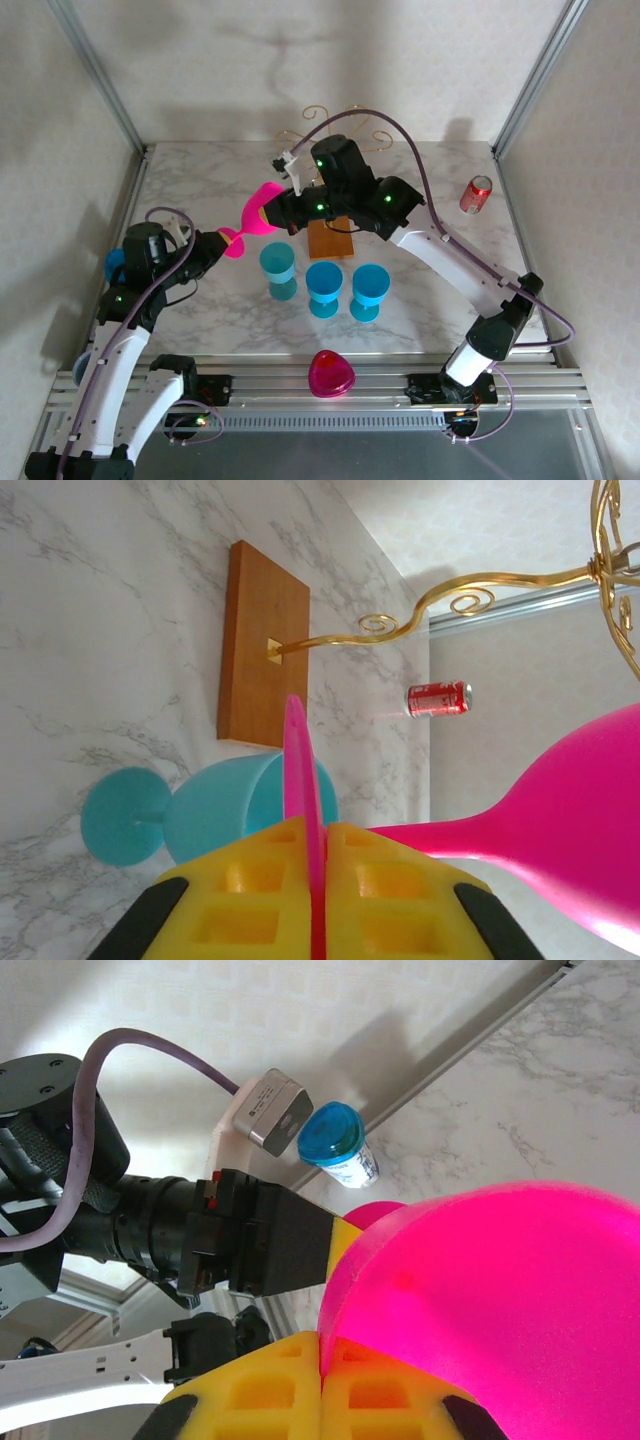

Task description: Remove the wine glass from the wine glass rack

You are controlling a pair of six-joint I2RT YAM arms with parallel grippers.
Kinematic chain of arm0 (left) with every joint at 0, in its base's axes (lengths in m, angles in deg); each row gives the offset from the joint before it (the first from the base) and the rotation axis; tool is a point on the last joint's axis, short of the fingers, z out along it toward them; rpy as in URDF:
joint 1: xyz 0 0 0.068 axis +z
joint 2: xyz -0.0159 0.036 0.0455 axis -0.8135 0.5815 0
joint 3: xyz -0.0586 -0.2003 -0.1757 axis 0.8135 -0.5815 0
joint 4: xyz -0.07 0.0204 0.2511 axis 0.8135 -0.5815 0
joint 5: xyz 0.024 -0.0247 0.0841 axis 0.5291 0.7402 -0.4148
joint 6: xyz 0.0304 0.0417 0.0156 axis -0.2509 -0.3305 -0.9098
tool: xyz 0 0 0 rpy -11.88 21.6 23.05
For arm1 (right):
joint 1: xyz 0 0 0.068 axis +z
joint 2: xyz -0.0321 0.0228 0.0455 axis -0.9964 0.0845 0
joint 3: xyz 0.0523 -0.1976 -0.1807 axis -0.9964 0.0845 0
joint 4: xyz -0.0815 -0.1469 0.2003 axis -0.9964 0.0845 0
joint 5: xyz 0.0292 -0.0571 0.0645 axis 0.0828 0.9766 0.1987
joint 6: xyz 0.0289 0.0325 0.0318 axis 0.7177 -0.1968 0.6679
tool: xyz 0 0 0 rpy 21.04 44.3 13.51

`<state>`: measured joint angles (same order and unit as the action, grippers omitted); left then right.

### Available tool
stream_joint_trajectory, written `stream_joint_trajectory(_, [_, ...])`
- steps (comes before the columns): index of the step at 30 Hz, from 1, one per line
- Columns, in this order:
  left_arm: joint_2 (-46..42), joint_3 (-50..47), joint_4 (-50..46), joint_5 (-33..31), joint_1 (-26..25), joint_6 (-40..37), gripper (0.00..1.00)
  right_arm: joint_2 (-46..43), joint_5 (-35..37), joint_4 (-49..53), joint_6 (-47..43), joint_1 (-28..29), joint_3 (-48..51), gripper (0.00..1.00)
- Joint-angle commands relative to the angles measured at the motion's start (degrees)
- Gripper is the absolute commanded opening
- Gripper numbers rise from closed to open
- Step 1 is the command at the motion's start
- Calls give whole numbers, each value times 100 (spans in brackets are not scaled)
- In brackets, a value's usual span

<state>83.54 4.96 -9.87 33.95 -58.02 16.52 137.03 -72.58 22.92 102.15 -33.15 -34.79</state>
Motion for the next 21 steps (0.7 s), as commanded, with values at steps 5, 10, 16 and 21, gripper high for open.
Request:
stream_joint_trajectory(5, [-67, 117, 150, -223, 36, 143, 33, -353, 64, -198, 273, 16, 310, 0])
stream_joint_trajectory(10, [-65, 117, 164, -245, 35, 153, 36, -526, 109, -173, 309, 22, 405, 0])
stream_joint_trajectory(16, [-49, 152, 115, -411, 34, 75, 39, -877, 236, 1, 379, 38, 570, 0])
stream_joint_trajectory(21, [10, 212, 127, -534, 32, -19, 39, -1317, 505, 383, 393, 97, 734, 0])
